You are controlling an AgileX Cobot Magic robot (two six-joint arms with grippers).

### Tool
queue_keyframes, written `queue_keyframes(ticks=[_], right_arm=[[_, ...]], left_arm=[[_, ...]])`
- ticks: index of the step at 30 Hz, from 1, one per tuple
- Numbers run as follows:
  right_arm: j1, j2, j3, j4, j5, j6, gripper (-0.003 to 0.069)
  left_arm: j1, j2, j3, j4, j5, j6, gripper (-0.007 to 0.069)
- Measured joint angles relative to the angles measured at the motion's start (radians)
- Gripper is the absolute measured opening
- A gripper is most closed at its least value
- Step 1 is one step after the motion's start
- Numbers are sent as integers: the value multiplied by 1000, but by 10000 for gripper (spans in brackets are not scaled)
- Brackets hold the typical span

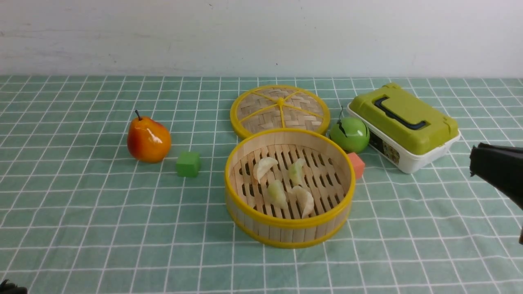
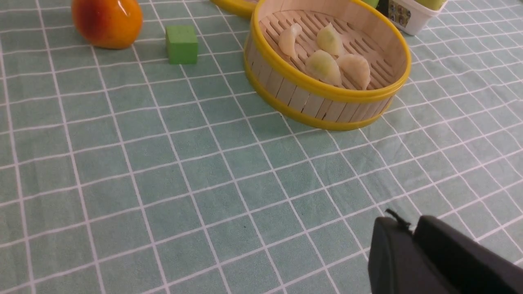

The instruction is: Put the dumplings into the steamer on the table with the blue tablecloth.

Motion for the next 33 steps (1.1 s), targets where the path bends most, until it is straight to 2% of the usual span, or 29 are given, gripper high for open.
queue_keyframes(ticks=[10,15,18,24,30,33], right_arm=[[0,-3,4,-10,0,0,-11],[-22,-110,145,-68,-18,9,-12],[-98,-221,264,-78,-25,51,-12],[-370,-502,549,-153,-107,132,-12],[-518,-684,709,-151,-131,135,-12],[-540,-692,717,-148,-83,135,-12]], left_arm=[[0,0,0,0,0,0,80],[0,0,0,0,0,0,85],[0,0,0,0,0,0,90],[0,0,0,0,0,0,91],[0,0,0,0,0,0,98],[0,0,0,-1,0,0,101]])
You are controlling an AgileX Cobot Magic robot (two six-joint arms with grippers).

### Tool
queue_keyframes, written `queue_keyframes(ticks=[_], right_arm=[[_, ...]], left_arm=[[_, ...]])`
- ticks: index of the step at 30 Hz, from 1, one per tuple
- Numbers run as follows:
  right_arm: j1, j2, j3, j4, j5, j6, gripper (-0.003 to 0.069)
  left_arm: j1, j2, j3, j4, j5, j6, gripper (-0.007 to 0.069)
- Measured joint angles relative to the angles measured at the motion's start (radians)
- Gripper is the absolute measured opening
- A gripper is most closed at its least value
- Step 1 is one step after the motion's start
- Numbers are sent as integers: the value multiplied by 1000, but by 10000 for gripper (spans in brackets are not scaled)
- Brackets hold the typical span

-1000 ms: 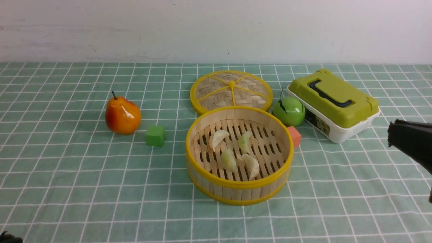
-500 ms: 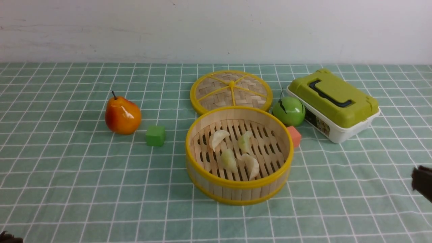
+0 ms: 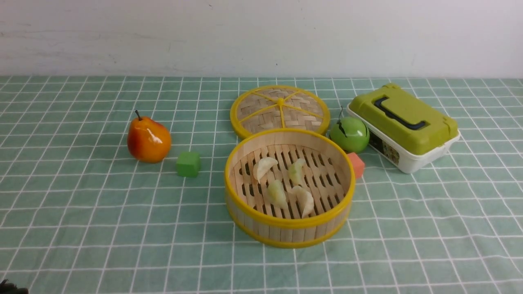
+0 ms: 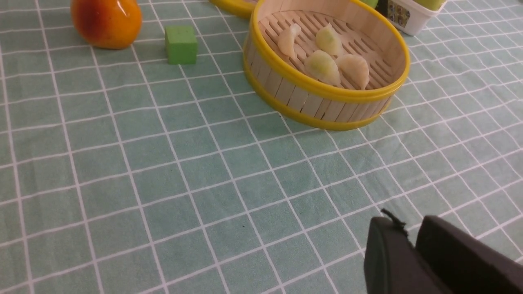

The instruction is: Put the dumplings into the steamer on the table with the blue tablecloth.

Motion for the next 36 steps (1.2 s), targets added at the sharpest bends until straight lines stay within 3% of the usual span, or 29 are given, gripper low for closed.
queue_keyframes(ticks=[10,36], right_arm=[[-2,-1,-8,-9,121,0,-12],[-2,-1,-8,-9,122,0,3]], left_arm=[[0,0,0,1,0,0,112],[0,0,0,1,0,0,137]])
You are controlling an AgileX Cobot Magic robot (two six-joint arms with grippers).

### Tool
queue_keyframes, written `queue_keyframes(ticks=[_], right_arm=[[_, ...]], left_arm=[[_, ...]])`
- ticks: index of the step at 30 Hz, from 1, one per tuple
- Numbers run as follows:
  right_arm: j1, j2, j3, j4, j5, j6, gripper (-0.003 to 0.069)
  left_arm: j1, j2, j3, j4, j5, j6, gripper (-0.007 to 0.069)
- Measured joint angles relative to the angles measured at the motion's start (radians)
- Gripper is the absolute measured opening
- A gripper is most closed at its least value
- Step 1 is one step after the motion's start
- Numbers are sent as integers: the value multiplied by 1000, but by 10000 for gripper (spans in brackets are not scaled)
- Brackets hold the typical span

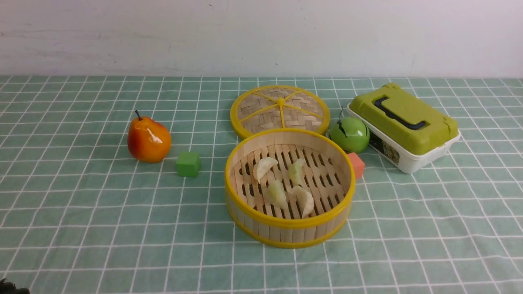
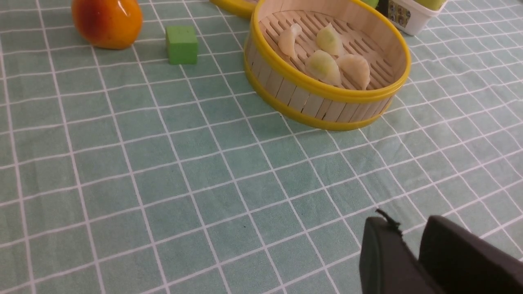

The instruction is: Put the dumplings into the steamer on the table with the blue tablecloth.

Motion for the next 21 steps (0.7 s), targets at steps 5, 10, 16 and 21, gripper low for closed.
queue_keyframes(ticks=[5,10,16,21], right_arm=[[0,0,0,0,0,0,9],[0,0,0,0,0,0,9],[0,0,0,0,0,0,10],[0,0,0,0,0,0,16]], left_arm=[[0,0,0,32,21,0,141],[6,-20,33,53,-39,0,110],[199,-152,239,75,-431,0,-15],[390,-275,416,43,-624,0,-15]])
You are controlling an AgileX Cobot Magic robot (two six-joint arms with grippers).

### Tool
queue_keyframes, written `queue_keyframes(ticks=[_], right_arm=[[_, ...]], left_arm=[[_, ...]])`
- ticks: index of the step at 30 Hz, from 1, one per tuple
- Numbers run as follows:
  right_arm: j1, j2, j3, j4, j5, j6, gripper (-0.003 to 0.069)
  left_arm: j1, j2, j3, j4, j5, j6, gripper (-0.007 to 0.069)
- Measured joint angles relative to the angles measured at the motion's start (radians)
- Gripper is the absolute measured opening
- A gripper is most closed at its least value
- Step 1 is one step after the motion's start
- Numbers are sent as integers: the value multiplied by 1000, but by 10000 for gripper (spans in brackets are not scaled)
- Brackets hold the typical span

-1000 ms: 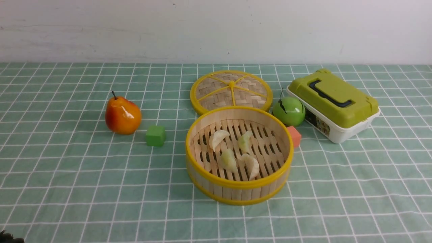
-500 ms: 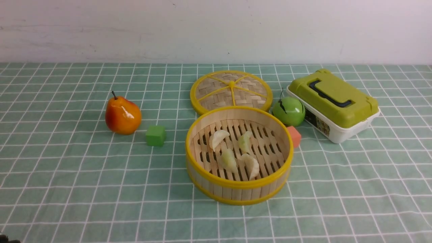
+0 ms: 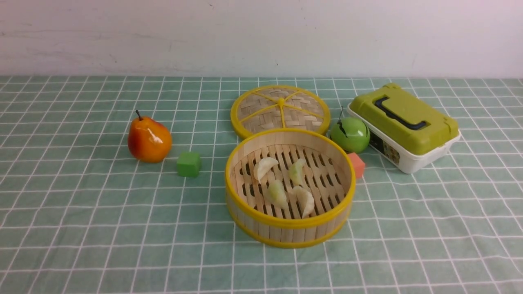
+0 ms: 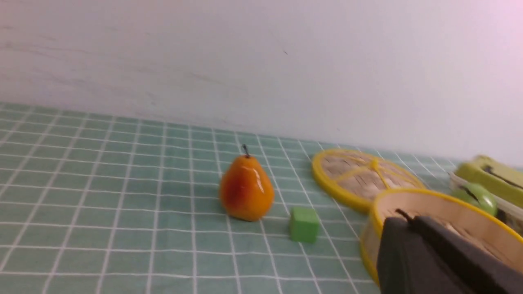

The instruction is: Put the dumplings into the steamer on the table with the blue tablecloth.

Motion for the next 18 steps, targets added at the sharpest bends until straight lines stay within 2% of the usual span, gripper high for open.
queue_keyframes(ticks=[4,7,18], right_arm=[[0,0,0,0,0,0,22],[0,0,0,0,0,0,26],[0,0,0,0,0,0,41]], left_arm=[[108,-34,103,-11,-24,0,-15],[147,-34,158,-11,-15,0,-15],[138,-34,192,2,183,0,-15]])
